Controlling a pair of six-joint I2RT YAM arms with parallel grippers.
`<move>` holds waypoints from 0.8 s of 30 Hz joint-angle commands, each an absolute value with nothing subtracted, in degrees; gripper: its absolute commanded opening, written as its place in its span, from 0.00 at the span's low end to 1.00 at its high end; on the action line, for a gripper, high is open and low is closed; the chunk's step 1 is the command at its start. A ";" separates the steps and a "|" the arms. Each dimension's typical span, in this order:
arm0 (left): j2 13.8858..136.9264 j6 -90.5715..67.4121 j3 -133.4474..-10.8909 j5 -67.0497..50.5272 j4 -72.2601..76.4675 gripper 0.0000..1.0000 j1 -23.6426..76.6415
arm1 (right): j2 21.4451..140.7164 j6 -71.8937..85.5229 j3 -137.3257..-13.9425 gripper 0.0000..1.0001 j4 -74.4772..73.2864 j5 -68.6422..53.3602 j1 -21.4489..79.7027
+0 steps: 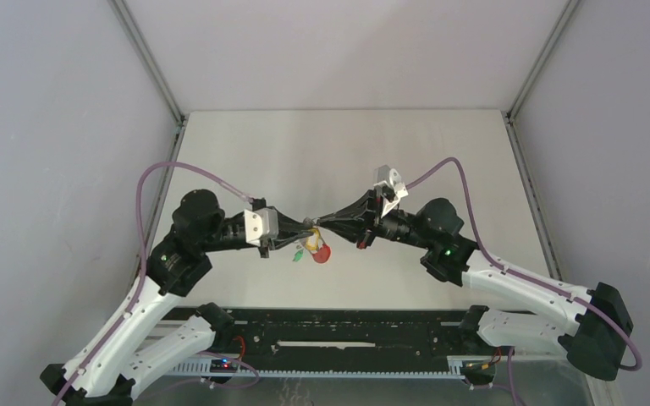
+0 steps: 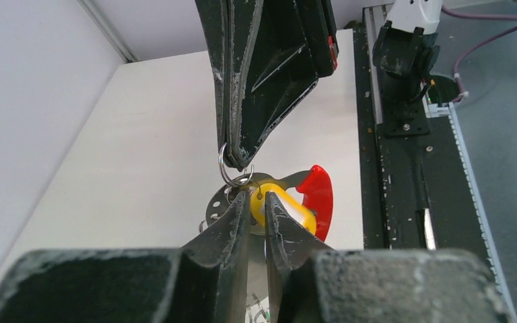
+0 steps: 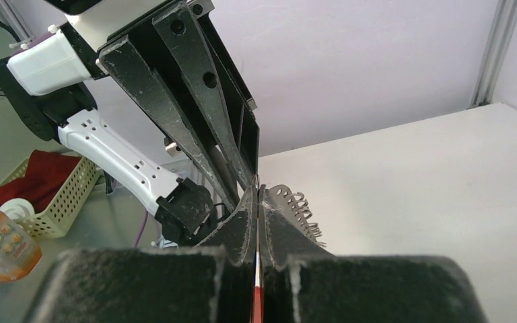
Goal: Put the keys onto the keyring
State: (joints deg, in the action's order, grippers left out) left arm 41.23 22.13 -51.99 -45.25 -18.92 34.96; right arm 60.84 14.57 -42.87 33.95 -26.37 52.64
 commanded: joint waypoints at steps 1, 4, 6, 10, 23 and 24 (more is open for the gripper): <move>41.97 14.72 -55.16 -47.23 -17.57 0.17 34.55 | 59.50 14.99 -43.15 0.00 38.46 -24.55 53.34; 42.01 13.61 -55.66 -48.64 -16.98 0.17 34.44 | 59.80 14.72 -43.07 0.00 37.97 -24.74 53.56; 42.31 13.19 -55.87 -49.17 -16.96 0.17 34.30 | 60.02 14.54 -43.15 0.00 38.09 -24.77 53.85; 42.69 12.39 -55.73 -49.79 -16.24 0.17 34.06 | 60.59 14.41 -43.15 0.00 38.45 -25.67 54.16; 42.58 8.23 -55.49 -52.70 -12.84 0.14 32.97 | 62.15 11.34 -43.13 0.00 35.26 -26.66 55.59; 42.65 7.95 -55.47 -53.07 -12.72 0.14 32.89 | 62.36 11.34 -43.13 0.00 35.62 -27.04 55.67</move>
